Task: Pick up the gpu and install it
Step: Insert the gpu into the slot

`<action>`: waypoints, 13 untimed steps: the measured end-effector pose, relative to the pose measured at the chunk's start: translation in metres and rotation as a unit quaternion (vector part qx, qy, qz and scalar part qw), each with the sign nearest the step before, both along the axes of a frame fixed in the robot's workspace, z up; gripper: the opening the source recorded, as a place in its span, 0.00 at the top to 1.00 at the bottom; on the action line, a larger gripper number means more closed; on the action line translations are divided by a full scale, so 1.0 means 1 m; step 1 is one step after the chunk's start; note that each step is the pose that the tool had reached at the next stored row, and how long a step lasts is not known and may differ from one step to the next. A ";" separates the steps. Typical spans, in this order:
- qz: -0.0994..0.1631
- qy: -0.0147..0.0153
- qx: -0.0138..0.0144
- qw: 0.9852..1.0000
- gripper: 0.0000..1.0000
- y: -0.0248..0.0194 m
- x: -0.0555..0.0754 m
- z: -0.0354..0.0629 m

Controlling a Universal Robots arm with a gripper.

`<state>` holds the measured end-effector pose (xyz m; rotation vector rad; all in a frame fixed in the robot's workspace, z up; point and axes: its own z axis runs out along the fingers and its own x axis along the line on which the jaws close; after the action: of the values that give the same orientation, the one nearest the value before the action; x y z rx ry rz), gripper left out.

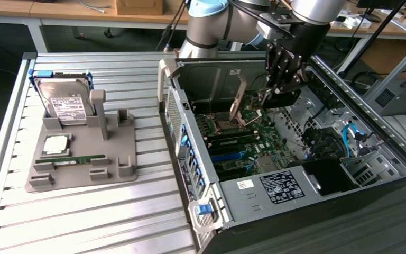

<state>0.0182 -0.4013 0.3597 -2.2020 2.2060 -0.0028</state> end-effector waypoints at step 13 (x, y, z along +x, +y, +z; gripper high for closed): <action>0.000 0.000 0.000 1.000 0.73 -0.0002 -0.003 -0.0022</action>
<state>0.0156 -0.4015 0.3575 -2.2020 2.2060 -0.0029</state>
